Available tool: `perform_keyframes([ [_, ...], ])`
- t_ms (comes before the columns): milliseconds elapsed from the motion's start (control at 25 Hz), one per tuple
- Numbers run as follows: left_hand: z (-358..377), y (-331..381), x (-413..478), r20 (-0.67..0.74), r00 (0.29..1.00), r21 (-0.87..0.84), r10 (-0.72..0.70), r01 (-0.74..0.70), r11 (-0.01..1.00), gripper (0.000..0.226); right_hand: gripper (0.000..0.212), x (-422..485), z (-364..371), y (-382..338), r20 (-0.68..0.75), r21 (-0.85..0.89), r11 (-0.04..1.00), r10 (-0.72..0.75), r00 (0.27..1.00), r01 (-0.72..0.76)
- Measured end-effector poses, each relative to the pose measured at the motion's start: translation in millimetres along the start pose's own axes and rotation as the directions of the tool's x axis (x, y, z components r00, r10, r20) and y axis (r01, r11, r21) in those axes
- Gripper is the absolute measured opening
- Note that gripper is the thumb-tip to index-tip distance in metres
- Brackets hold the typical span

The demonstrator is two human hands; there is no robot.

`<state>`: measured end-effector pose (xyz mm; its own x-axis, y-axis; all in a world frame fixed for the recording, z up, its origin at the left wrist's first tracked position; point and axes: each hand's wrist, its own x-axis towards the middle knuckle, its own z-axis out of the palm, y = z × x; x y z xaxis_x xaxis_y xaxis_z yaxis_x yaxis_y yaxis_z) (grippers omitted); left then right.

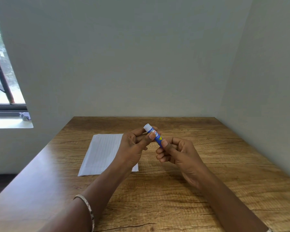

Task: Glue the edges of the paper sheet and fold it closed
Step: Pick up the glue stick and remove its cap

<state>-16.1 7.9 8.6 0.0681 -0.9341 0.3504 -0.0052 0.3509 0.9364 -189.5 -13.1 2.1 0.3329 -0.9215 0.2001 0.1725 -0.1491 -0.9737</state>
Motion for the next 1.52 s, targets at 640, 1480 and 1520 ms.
perform_keyframes([
  [640,-1.8,-1.2,0.6,-0.002,1.000,0.011,-0.002,0.002,1.000,0.034,0.026,0.0,-2.3,0.9,0.056,0.024,0.999,0.045,0.997,-0.047],
  [1480,5.0,-8.1,-4.1,0.036,0.999,0.291,0.026,-0.035,0.956,0.021,0.017,-33.2,-66.5,13.1,-0.358,-0.731,0.674,-0.241,0.902,-0.109],
  [1520,4.6,-8.2,-4.3,0.040,0.999,0.296,0.029,-0.040,0.954,0.021,0.019,-33.9,-66.7,13.2,-0.370,-0.719,0.682,-0.216,0.904,-0.132],
])
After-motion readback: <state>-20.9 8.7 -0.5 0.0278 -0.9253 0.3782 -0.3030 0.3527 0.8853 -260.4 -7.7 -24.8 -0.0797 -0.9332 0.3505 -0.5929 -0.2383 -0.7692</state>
